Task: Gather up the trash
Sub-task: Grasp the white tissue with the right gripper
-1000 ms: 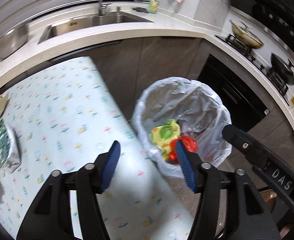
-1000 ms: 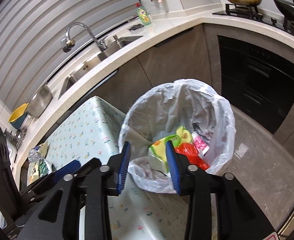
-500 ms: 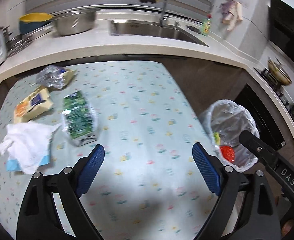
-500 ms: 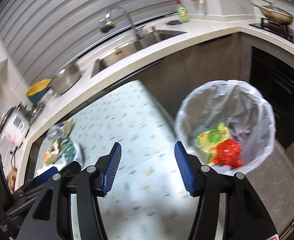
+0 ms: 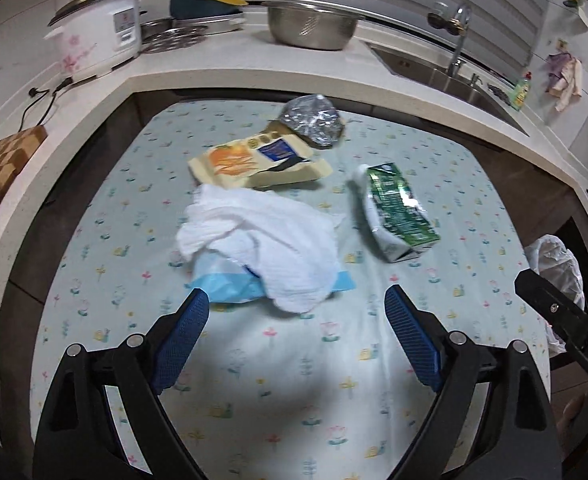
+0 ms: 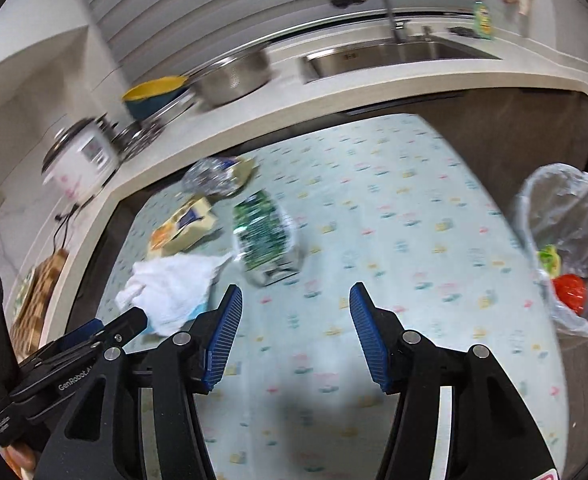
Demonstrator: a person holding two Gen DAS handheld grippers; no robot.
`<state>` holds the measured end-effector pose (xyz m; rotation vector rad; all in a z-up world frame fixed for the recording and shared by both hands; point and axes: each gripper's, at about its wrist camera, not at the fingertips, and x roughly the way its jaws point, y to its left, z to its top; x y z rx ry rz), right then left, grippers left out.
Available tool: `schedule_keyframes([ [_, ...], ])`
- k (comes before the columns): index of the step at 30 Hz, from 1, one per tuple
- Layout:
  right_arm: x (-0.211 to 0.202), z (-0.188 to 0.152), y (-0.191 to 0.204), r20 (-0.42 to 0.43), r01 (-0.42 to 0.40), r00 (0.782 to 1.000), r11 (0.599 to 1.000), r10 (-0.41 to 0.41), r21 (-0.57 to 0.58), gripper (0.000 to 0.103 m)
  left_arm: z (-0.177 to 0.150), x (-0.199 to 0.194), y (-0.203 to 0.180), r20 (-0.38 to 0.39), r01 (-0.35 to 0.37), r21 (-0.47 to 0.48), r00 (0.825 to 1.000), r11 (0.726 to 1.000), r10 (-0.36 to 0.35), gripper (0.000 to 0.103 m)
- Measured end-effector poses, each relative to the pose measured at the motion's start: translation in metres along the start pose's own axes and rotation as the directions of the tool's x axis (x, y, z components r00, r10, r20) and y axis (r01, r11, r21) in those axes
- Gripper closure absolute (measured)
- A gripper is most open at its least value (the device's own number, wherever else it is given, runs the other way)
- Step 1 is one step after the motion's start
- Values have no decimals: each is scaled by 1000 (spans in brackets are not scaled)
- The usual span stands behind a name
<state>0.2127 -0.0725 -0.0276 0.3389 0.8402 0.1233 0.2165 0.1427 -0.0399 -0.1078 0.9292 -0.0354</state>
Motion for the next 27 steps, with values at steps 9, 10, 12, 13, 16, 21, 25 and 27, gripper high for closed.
schedule_keyframes([
  [9, 62, -2, 85, -99, -119, 989, 986, 107, -114, 70, -5, 10, 68, -33, -54, -102, 998, 993, 51, 18],
  [10, 70, -3, 93, -112, -126, 987, 984, 112, -125, 70, -4, 12, 74, -36, -56, -111, 998, 992, 53, 18],
  [12, 82, -3, 105, -135, -141, 983, 980, 122, -143, 73, -3, 16, 84, -42, -62, -131, 997, 989, 57, 18],
  [13, 88, -4, 112, -144, -147, 982, 977, 125, -154, 74, -4, 17, 90, -46, -65, -141, 997, 988, 59, 18],
  [16, 105, -3, 125, -158, -149, 980, 973, 121, -177, 75, -4, 24, 102, -61, -72, -168, 996, 983, 63, 18],
  [21, 131, -1, 136, -183, -139, 978, 969, 101, -206, 75, -4, 33, 115, -77, -80, -191, 995, 978, 67, 18],
  [25, 139, -1, 135, -191, -141, 976, 969, 101, -205, 86, -2, 38, 116, -83, -76, -191, 995, 979, 62, 18],
  [27, 133, 0, 132, -175, -141, 979, 967, 104, -213, 98, -1, 39, 115, -83, -75, -187, 995, 980, 61, 18],
])
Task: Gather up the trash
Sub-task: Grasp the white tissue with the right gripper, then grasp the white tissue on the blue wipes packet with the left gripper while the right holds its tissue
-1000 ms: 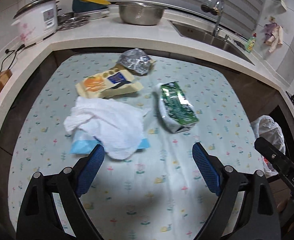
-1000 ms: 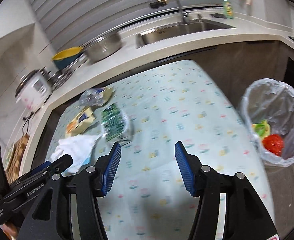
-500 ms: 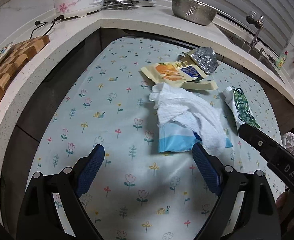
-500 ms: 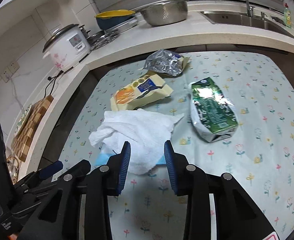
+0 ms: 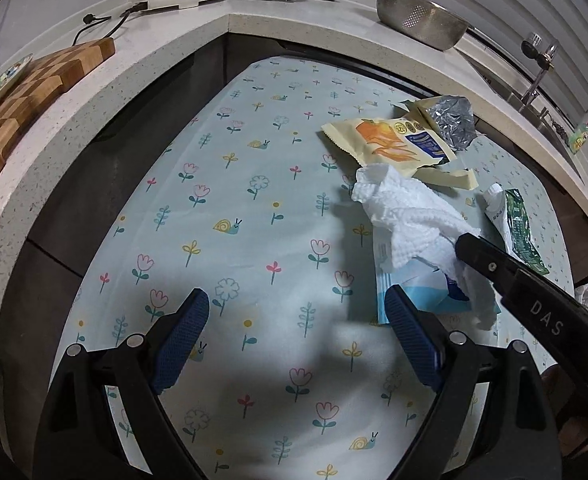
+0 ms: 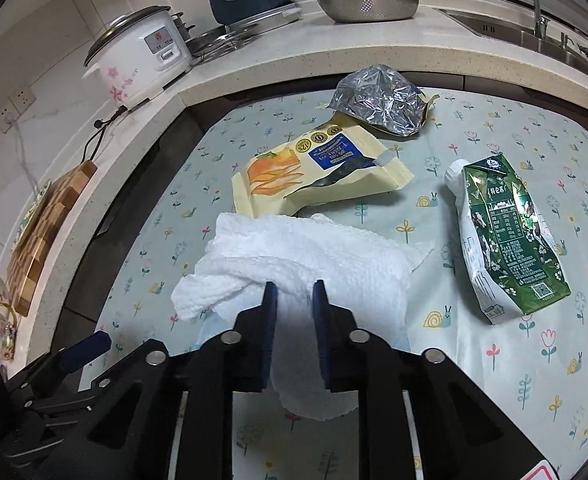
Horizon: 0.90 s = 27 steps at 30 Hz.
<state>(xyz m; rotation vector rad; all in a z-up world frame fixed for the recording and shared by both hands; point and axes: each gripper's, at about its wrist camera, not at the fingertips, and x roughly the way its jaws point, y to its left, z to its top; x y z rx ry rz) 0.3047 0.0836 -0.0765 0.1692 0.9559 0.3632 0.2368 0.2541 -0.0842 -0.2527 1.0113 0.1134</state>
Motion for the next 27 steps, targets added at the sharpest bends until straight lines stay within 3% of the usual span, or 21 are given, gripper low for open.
schedule_keyframes([
  [8, -59, -1, -28, 113, -10, 994, 997, 2, 70, 99, -2, -9, -18, 12, 41, 28, 999, 999, -41, 18],
  [14, -116, -20, -53, 177, -2, 984, 993, -19, 116, 99, -14, -23, -44, 12, 97, 76, 995, 992, -98, 18],
  [20, -155, -49, -84, 199, 93, 972, 983, -124, 156, 99, -31, -28, -78, -15, 149, 141, 989, 979, -149, 18],
  [25, -163, -66, -116, 181, 113, 971, 967, -156, 227, 99, -36, -21, -106, -30, 169, 183, 986, 969, -166, 18],
  [27, -163, -70, -124, 175, 113, 972, 964, -158, 243, 99, -33, -16, -115, -19, 157, 199, 987, 967, -157, 24],
])
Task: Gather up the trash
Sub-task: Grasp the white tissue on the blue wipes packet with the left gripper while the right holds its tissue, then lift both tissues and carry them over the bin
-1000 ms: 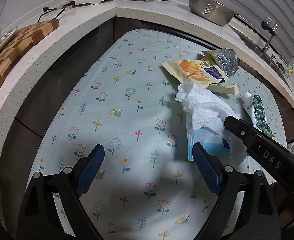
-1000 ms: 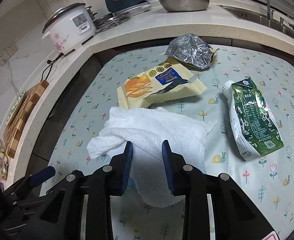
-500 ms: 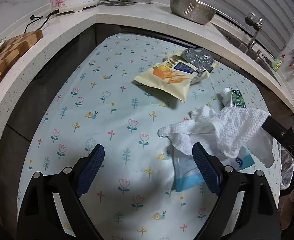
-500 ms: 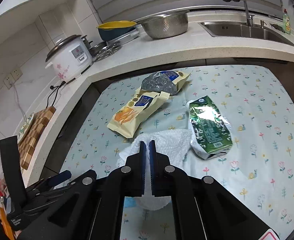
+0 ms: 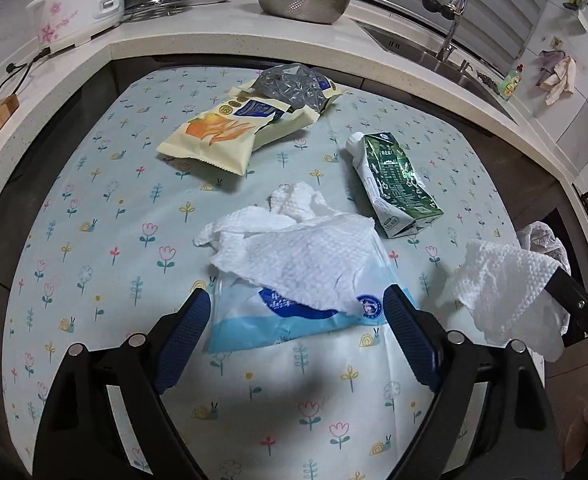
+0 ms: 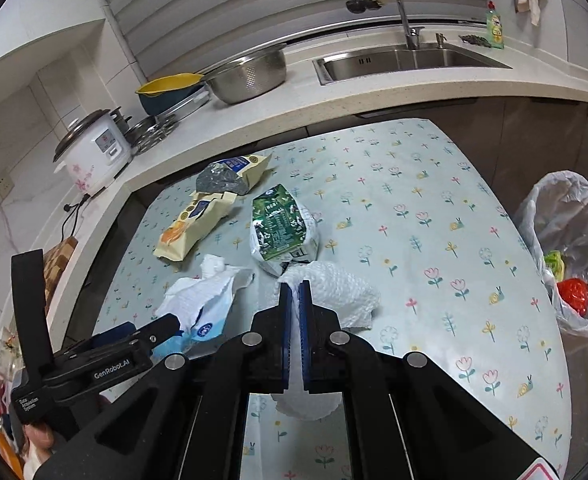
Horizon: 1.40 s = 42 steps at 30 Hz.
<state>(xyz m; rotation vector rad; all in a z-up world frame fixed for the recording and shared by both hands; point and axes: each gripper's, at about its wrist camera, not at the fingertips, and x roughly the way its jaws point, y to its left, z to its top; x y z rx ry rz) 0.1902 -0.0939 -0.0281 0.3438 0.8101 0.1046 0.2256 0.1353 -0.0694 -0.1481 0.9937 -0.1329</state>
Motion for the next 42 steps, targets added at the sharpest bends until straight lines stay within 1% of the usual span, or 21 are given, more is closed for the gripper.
schedule_keyframes([
  [1, 1, 0, -3, -2, 1, 1000, 1000, -1, 4, 99, 2, 6, -5, -3, -7, 11, 1000, 1000, 7, 28],
  [2, 2, -1, -5, -5, 0, 1000, 1000, 0, 7, 99, 4, 12, -7, -11, -9, 18, 1000, 1000, 9, 35],
  [3, 3, -1, -8, -9, -2, 1000, 1000, 2, 10, 99, 6, 18, -8, -23, -16, 22, 1000, 1000, 16, 39],
  [7, 9, -1, -14, -17, -14, 1000, 1000, 14, 18, 99, 7, 37, -10, -45, -39, 28, 998, 999, 40, 43],
  [8, 10, -1, -15, -20, -17, 1000, 1000, 17, 20, 99, 7, 37, -11, -46, -37, 29, 998, 999, 38, 46],
  [9, 11, -1, -15, -22, -20, 1000, 1000, 20, 23, 99, 7, 37, -11, -46, -37, 28, 998, 999, 38, 54],
  [10, 12, -1, -15, -24, -23, 999, 999, 23, 25, 99, 7, 35, -12, -43, -39, 30, 998, 999, 40, 56],
  [11, 12, -1, -16, -26, -26, 999, 999, 26, 26, 99, 8, 33, -13, -39, -36, 32, 999, 999, 37, 63],
  [13, 12, -1, -17, -24, -32, 999, 999, 33, 28, 99, 9, 27, -15, -36, -22, 35, 999, 999, 23, 81],
  [18, 0, 0, -22, 0, -44, 999, 998, 44, 36, 99, 10, 11, -24, -16, -20, 41, 1000, 999, 21, 81],
  [23, -20, 2, -28, 37, -52, 998, 998, 50, 44, 99, 12, -18, -36, 14, 31, 45, 999, 999, -31, 81],
  [27, -35, -1, -31, 56, -60, 997, 997, 58, 44, 99, 8, -37, -51, 33, 53, 80, 998, 995, -56, 80],
  [29, -42, -3, -33, 65, -64, 996, 997, 61, 42, 99, 1, -40, -60, 17, 75, 100, 997, 992, -77, 78],
  [33, -55, -11, -39, 72, -60, 996, 997, 57, 44, 99, -27, -35, -78, -49, 109, 139, 993, 984, -103, 75],
  [36, -62, -15, -46, 75, -55, 996, 997, 51, 56, 99, -43, -33, -83, -76, 111, 158, 992, 981, -100, 75],
  [40, -71, -19, -54, 86, -46, 996, 997, 41, 67, 99, -57, -35, -80, -103, 106, 162, 991, 981, -90, 75],
  [42, -72, -21, -57, 86, -45, 996, 996, 39, 74, 99, -64, -36, -76, -118, 105, 159, 989, 982, -87, 70],
])
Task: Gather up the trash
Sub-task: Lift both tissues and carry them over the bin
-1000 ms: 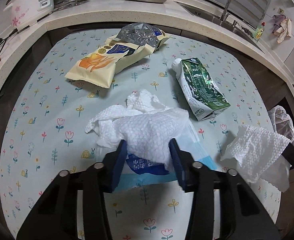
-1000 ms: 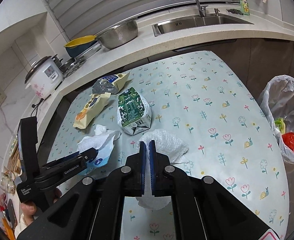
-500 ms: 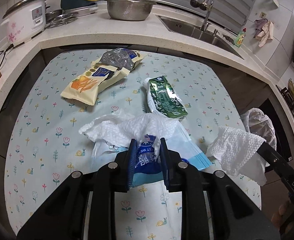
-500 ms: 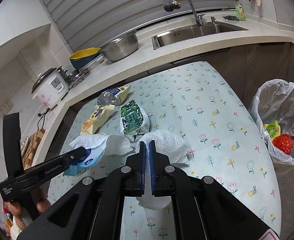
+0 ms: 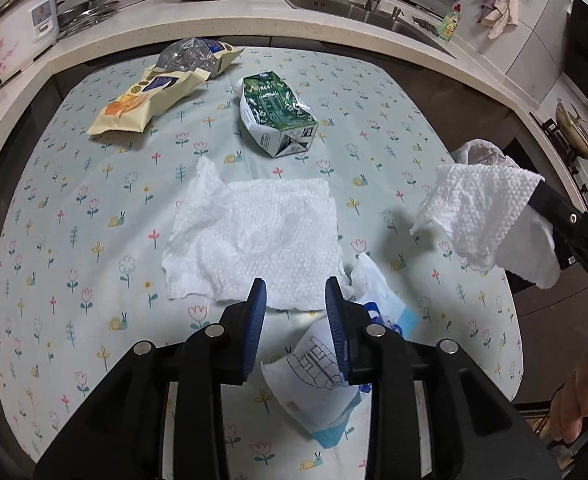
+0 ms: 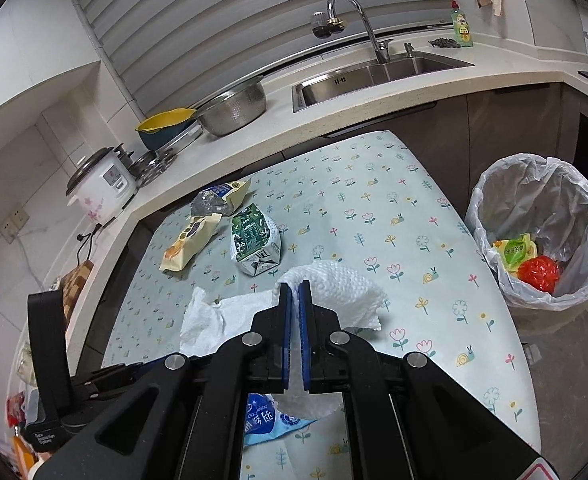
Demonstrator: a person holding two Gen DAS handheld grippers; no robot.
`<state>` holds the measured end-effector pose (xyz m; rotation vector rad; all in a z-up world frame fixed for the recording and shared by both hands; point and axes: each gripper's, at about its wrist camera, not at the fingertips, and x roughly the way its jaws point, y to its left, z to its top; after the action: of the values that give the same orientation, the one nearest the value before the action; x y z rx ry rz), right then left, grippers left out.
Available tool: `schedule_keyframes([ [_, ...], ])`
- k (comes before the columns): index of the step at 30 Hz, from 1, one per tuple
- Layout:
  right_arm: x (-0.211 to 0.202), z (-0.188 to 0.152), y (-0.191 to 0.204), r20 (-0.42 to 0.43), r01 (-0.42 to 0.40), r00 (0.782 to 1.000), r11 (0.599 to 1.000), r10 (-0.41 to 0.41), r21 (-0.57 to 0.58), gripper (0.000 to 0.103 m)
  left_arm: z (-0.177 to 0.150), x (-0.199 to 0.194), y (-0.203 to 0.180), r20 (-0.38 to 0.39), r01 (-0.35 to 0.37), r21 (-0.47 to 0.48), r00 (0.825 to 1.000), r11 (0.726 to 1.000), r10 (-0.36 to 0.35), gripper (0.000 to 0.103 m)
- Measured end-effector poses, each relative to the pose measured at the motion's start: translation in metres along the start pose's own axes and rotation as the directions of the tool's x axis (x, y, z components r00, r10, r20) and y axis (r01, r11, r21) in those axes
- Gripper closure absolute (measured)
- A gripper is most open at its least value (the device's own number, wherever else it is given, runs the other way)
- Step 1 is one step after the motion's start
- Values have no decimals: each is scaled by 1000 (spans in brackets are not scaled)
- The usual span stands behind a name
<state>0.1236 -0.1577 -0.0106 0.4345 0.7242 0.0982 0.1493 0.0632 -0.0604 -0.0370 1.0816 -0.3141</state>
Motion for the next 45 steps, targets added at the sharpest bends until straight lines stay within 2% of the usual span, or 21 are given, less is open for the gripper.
schedule_keyframes([
  [1, 0, 0, -1, -1, 0, 1000, 1000, 0, 2, 99, -2, 0, 1, -2, -6, 0, 1000, 1000, 6, 67],
  [3, 0, -2, -2, -3, -3, 1000, 1000, 3, 5, 99, -4, -1, 4, 8, -25, -4, 1000, 1000, 25, 50],
  [6, 2, -3, 0, -5, -5, 1000, 1000, 5, 2, 99, 1, 0, 9, 25, -41, -17, 999, 999, 41, 35],
  [16, 17, -2, -1, -34, 10, 999, 1000, -10, -4, 99, 20, 53, 14, -40, -99, -42, 994, 994, 97, 34],
  [19, 26, -1, -3, -49, 19, 999, 1000, -19, -2, 99, 19, 67, 12, -71, -108, -22, 992, 994, 106, 46],
  [21, 31, -1, -5, -56, 21, 998, 1000, -20, 1, 99, 18, 75, 13, -95, -104, -16, 990, 994, 102, 63],
  [22, 33, 0, -6, -59, 21, 998, 1000, -21, 2, 99, 17, 76, 12, -97, -113, -14, 989, 993, 111, 65],
  [24, 35, 1, -8, -61, 20, 998, 1000, -20, 5, 99, 18, 74, 13, -90, -119, -7, 989, 993, 117, 84],
  [26, 36, 3, -9, -59, 17, 998, 1000, -17, 6, 99, 20, 72, 14, -95, -108, -10, 990, 994, 107, 96],
  [35, 18, 16, -13, -3, 9, 1000, 1000, -9, 11, 99, 39, 31, -1, 2, -90, -5, 996, 996, 91, 98],
  [45, -14, 27, -43, 63, 35, 997, 998, -37, 45, 99, 63, -10, -71, 111, -11, 91, 994, 996, 1, 98],
])
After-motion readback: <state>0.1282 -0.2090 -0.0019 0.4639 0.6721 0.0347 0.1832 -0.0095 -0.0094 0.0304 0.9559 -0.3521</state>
